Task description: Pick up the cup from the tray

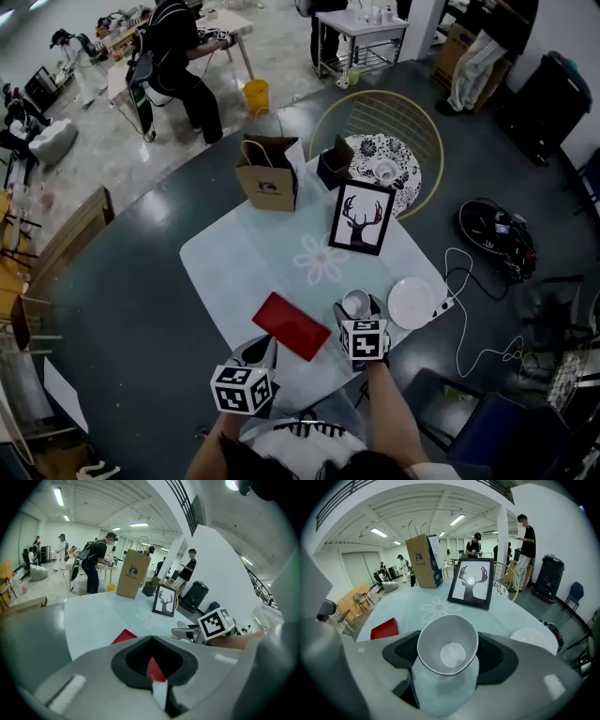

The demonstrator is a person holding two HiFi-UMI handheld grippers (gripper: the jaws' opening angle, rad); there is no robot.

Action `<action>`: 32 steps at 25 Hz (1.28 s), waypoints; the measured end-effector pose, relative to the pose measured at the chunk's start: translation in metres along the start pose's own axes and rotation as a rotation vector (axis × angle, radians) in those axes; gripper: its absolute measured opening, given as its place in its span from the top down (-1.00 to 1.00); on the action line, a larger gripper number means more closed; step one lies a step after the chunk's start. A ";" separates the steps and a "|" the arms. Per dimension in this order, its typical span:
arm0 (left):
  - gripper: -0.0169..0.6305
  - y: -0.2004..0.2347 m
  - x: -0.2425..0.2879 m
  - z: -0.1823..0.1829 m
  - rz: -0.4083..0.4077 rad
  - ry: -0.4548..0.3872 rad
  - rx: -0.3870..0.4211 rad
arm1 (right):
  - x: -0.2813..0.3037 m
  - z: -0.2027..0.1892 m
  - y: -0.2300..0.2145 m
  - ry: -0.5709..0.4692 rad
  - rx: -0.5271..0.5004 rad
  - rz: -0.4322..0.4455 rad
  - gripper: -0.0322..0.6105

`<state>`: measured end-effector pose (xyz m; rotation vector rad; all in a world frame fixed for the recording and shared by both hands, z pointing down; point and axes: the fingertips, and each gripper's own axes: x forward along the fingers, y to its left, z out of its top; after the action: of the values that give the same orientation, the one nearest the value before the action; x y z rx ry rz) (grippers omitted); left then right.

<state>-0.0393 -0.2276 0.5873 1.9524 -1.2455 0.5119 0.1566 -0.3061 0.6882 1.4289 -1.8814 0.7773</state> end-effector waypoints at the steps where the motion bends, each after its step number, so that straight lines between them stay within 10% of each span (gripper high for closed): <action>1: 0.95 0.000 0.001 0.000 0.001 -0.001 -0.003 | 0.000 0.000 0.000 -0.003 -0.002 0.003 -0.31; 20: 0.95 -0.020 -0.006 0.002 -0.073 -0.050 0.035 | -0.087 0.061 0.020 -0.298 0.057 0.015 -0.43; 32: 0.95 -0.019 -0.032 0.002 -0.118 -0.114 0.069 | -0.140 0.029 0.069 -0.328 0.026 -0.035 0.78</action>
<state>-0.0366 -0.2056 0.5567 2.1236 -1.1876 0.3934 0.1141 -0.2296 0.5558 1.6831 -2.0867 0.5791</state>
